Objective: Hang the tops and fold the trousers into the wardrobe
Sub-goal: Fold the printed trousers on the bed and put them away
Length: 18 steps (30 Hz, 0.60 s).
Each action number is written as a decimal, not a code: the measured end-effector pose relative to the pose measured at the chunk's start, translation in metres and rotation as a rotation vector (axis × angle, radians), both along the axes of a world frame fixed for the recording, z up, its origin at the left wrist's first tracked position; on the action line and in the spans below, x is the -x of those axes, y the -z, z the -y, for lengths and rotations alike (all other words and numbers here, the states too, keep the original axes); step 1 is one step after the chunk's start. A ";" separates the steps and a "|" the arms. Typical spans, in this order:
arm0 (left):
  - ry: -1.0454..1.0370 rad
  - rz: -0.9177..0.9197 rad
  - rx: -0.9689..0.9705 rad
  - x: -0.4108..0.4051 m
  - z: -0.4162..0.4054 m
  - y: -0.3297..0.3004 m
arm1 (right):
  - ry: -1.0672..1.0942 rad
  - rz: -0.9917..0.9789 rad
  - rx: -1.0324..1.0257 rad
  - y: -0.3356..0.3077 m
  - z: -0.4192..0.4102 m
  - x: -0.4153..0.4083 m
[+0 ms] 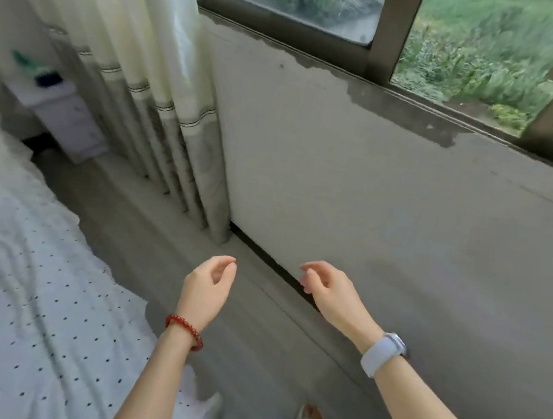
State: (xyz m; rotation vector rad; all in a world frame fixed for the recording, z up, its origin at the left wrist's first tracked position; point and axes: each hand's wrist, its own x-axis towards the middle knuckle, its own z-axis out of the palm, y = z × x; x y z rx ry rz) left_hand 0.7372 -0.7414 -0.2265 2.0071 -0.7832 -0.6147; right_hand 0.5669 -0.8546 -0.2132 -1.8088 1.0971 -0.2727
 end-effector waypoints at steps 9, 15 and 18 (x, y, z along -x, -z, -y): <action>-0.442 0.042 0.005 -0.099 0.022 -0.023 | -0.466 -0.003 -0.044 0.008 0.071 -0.188; -0.793 -0.009 -0.050 -0.223 -0.038 0.001 | -0.751 0.013 -0.062 0.022 0.039 -0.354; -0.901 -0.012 -0.027 -0.309 -0.063 0.008 | -0.822 -0.013 -0.066 0.026 0.020 -0.455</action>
